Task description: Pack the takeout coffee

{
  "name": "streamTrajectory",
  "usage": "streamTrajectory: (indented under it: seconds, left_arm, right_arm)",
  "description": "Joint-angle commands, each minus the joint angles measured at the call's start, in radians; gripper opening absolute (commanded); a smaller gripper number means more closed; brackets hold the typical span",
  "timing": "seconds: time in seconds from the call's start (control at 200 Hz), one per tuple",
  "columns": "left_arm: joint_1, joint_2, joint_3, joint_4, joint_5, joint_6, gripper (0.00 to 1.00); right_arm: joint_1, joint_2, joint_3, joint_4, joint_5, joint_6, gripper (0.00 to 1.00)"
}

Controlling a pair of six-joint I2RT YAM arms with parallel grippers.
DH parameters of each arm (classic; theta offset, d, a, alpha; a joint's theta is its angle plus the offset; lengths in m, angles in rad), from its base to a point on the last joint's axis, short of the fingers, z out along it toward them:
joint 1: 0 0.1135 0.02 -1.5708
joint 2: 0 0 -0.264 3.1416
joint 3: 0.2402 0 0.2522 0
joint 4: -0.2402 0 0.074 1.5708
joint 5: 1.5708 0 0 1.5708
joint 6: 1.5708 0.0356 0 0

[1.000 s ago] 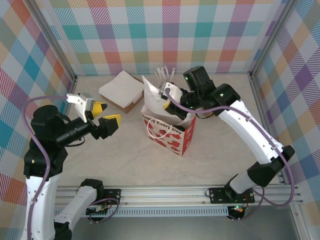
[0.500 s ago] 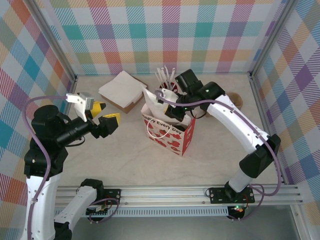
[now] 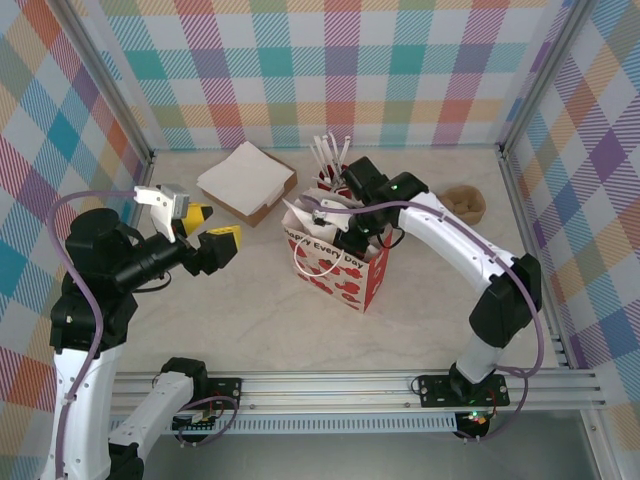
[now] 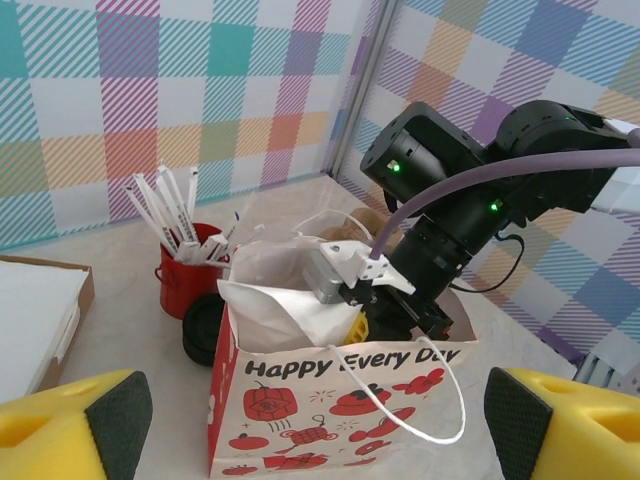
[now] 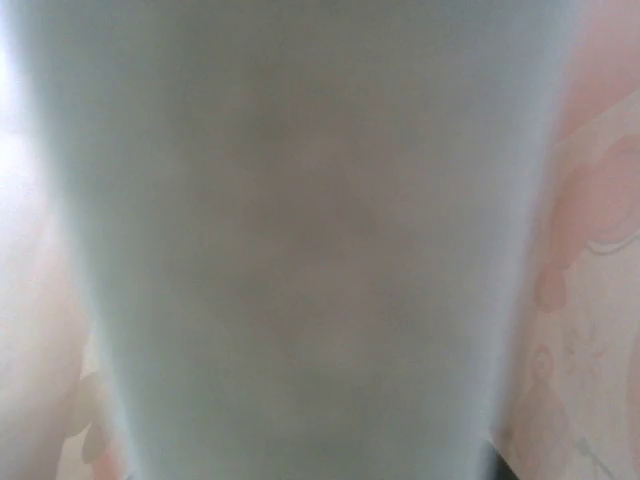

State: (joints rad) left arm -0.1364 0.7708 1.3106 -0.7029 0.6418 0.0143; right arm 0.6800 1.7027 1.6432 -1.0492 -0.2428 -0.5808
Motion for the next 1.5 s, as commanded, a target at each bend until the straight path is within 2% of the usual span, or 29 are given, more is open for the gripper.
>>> streamTrajectory:
  seconds: [0.0, 0.57, 0.715, 0.895, 1.16, 1.31, 1.38, 1.495]
  left_arm:
    - [-0.008, 0.0, -0.016, 0.034, 0.011, -0.014, 0.88]
    - [-0.008, 0.007, -0.025, 0.033, 0.017, -0.019, 0.88]
    - [-0.008, 0.007, -0.026, 0.033, 0.016, -0.016, 0.89]
    - [-0.008, 0.007, -0.026, 0.029, 0.016, -0.014, 0.89]
    - [-0.008, 0.017, -0.024, 0.031, 0.015, -0.005, 0.89]
    - [-0.009, 0.027, -0.023, 0.038, 0.022, -0.01, 0.89]
    - [-0.008, 0.027, -0.027, 0.045, 0.022, -0.014, 0.89]
    - [-0.008, 0.028, -0.027, 0.045, 0.023, -0.014, 0.89]
  right_arm:
    - [-0.005, 0.027, -0.022, -0.053, -0.013, 0.013, 0.01]
    - [-0.005, 0.098, 0.009, -0.165, 0.013, 0.022, 0.04]
    - [-0.005, 0.101, 0.041, -0.175, -0.017, 0.027, 0.09]
    - [-0.005, 0.042, 0.071, -0.151, -0.047, 0.041, 0.34]
    - [-0.005, -0.035, 0.125, -0.183, -0.007, 0.044, 0.6]
    - [-0.005, -0.08, 0.124, -0.175, 0.012, 0.04, 0.79]
    - [-0.005, -0.079, 0.128, -0.171, 0.016, 0.047, 0.81]
    - [-0.005, -0.076, 0.139, -0.143, -0.025, 0.064, 0.78]
